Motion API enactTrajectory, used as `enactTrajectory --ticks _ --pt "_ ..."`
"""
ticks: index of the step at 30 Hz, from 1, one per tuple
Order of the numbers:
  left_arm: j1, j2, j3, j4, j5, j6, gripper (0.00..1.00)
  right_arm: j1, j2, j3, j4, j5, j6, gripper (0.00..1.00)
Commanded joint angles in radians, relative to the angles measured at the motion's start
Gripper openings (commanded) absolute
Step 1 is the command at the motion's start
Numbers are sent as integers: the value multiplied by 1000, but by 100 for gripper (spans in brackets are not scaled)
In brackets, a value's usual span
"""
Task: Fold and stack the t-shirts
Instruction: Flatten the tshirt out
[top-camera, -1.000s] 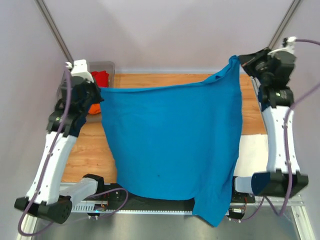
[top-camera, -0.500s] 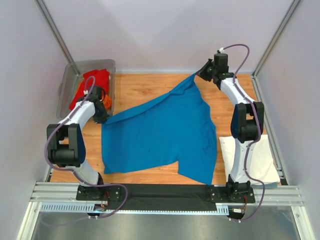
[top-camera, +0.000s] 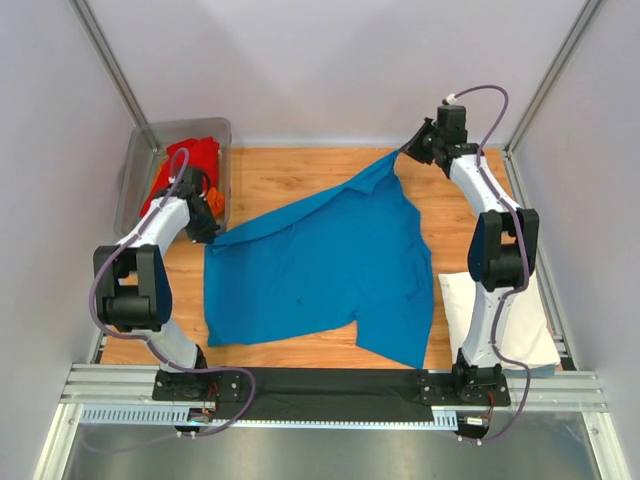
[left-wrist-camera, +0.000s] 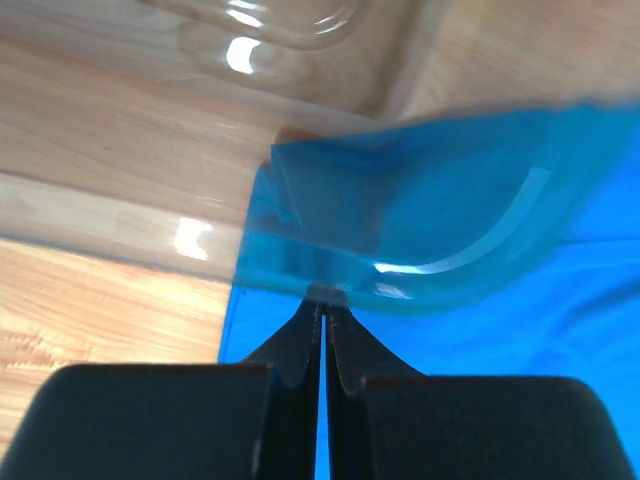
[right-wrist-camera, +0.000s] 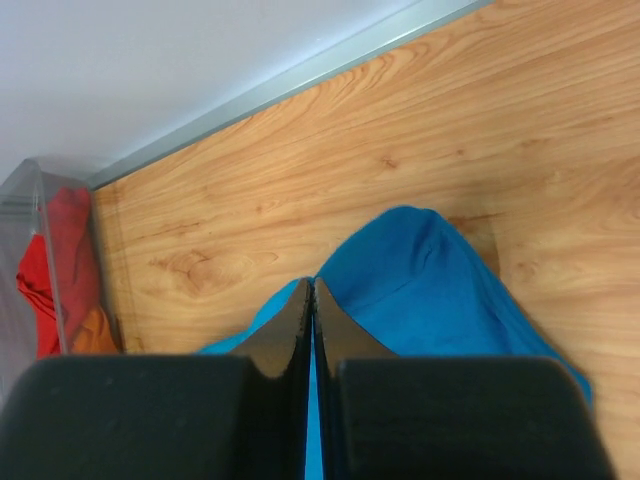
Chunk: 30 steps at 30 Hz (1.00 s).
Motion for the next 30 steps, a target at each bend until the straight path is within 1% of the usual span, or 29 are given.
enactTrajectory --ticks 1,2,6,7,8,11,12,13,14,15,17,18,20,21,22,24,26,27,29,30 --pt "6 -146 -21 73 72 -24 0 -25 -158 -28 3 21 -28 0" --pt "6 -168 -27 55 83 -27 0 -26 -213 -46 15 20 -25 0" --pt "8 -324 -71 27 97 -45 0 -26 -341 -101 18 9 4 0" --pt "8 -399 -82 19 124 -49 0 -26 -369 -111 18 9 16 0" --pt "6 -436 -85 -8 126 -53 0 -26 -425 -115 17 9 21 0" --pt "6 -589 -72 -62 117 -64 0 -26 -508 -128 2 20 28 0" --pt "8 -625 -62 -74 114 -65 0 -28 -565 -128 0 24 27 0" --pt "8 -690 -30 -90 106 -68 0 -28 -597 -125 -5 32 24 0" --pt "8 -717 -7 -122 106 -69 0 -28 -626 -122 -11 53 19 0" --pt "6 -763 49 -139 105 -69 0 -29 -686 -119 -12 66 16 0" --pt "6 -803 114 -174 106 -64 0 -34 -744 -100 -28 107 16 0" --pt "6 -837 176 -179 126 -50 0 -37 -780 -94 -31 119 16 0" --pt "8 -863 240 -191 151 -30 0 -37 -873 -82 -34 158 13 0" --pt "6 -881 311 -197 177 -7 0 -37 -904 -77 -38 169 15 0" --pt "3 -889 345 -205 181 3 0 -38 -962 -71 -41 179 15 0" --pt "-14 -916 437 -203 180 25 0 -38 -1010 -48 -58 187 10 0" --pt "-58 -926 506 -208 162 57 0 -37 -1076 -25 -80 235 1 0" --pt "-84 -929 580 -216 137 69 0 -37 -1097 -2 -86 245 -7 0" --pt "-107 -933 649 -222 119 106 0 -37 -1158 12 -94 276 -11 0" --pt "-133 -938 707 -220 106 115 0 -37 -1174 30 -94 282 -13 0"
